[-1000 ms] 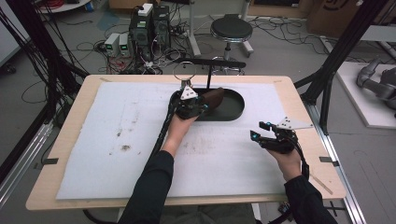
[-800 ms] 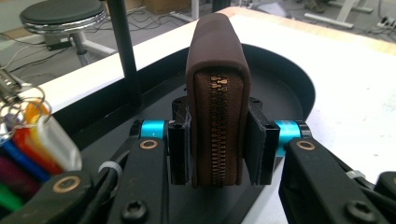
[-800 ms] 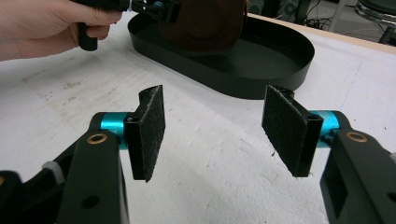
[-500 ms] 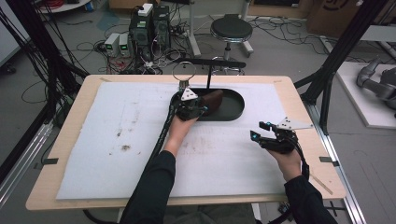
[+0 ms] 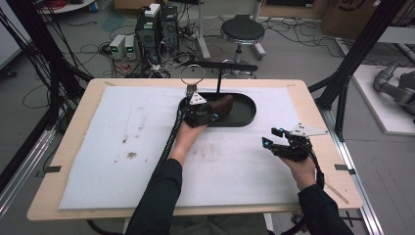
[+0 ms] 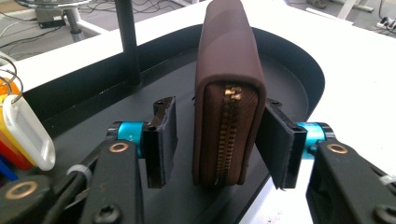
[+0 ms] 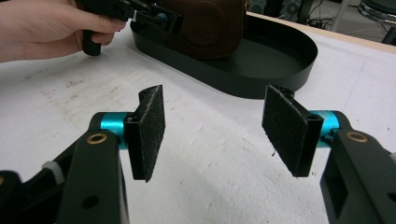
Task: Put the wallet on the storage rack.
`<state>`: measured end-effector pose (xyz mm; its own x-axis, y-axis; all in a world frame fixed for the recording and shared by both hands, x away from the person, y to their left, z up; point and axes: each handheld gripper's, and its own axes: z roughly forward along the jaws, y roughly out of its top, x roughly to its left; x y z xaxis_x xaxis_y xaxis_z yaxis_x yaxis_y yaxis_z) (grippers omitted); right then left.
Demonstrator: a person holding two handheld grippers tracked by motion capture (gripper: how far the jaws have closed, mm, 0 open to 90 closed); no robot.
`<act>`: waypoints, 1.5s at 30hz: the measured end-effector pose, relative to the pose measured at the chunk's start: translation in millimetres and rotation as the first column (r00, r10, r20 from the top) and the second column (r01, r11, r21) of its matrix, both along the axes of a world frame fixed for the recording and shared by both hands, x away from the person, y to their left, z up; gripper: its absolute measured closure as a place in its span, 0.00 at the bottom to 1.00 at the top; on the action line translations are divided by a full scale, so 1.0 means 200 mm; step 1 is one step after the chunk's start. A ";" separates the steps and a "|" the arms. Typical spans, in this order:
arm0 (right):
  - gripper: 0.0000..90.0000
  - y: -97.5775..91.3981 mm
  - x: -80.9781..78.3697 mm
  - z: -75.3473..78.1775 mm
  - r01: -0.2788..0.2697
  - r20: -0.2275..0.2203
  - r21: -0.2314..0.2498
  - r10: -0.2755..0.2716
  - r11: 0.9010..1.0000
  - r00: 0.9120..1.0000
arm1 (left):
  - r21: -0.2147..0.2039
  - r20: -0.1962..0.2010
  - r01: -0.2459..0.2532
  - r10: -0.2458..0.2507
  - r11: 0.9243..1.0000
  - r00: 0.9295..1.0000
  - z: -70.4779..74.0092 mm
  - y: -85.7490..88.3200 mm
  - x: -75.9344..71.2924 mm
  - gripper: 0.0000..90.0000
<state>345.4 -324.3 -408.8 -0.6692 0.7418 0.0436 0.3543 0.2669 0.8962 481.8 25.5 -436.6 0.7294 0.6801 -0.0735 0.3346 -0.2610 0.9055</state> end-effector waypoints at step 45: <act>0.37 -0.07 0.02 0.00 0.054 -0.017 0.025 -0.054 0.998 0.998 | 0.056 0.089 -0.008 0.003 0.998 0.996 0.28 0.53 -0.69 0.28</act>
